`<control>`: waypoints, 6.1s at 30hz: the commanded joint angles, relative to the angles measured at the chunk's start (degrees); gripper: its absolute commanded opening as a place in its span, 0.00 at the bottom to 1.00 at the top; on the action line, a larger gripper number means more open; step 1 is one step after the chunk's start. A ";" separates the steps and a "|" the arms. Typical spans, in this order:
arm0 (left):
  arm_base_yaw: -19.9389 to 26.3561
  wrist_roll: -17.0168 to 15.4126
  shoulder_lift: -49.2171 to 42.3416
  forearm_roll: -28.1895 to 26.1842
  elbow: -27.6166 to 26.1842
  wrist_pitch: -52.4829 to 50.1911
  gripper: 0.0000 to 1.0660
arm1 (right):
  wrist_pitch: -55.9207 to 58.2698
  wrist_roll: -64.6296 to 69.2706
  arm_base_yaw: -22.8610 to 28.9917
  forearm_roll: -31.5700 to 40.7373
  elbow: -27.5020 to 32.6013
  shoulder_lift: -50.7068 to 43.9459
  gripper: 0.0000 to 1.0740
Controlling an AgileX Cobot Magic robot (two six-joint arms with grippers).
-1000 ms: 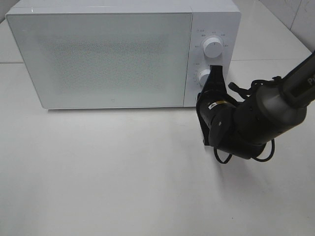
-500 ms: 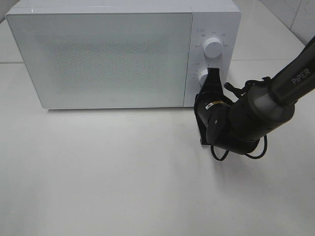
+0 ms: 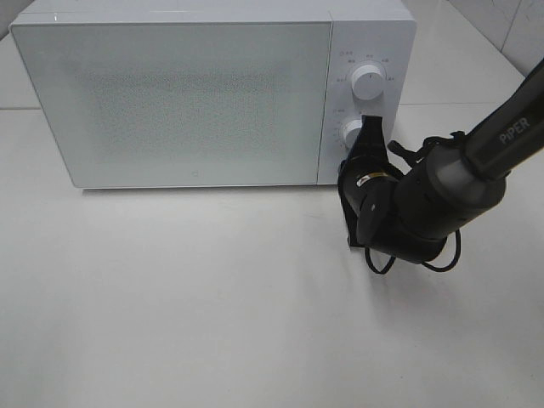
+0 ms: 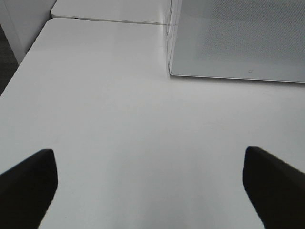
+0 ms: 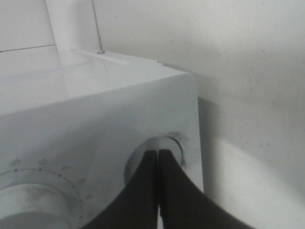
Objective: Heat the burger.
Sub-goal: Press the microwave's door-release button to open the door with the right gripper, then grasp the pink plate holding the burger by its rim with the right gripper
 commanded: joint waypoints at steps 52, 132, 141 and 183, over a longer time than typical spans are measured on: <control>0.17 0.00 -0.92 -0.40 0.06 -0.11 0.92 | -18.74 -3.32 -1.72 -0.29 -11.23 4.07 0.00; 0.17 0.00 -0.92 -0.40 0.06 -0.11 0.92 | 96.94 -114.82 -1.03 -41.48 -12.49 -27.90 0.11; 0.17 0.00 -0.92 -0.40 0.06 -0.11 0.92 | 96.20 -149.37 -1.03 -41.48 -13.24 -27.90 0.12; 0.17 0.00 -0.92 -0.40 0.06 -0.11 0.92 | 76.89 -143.30 3.84 -55.18 -23.15 -19.60 0.87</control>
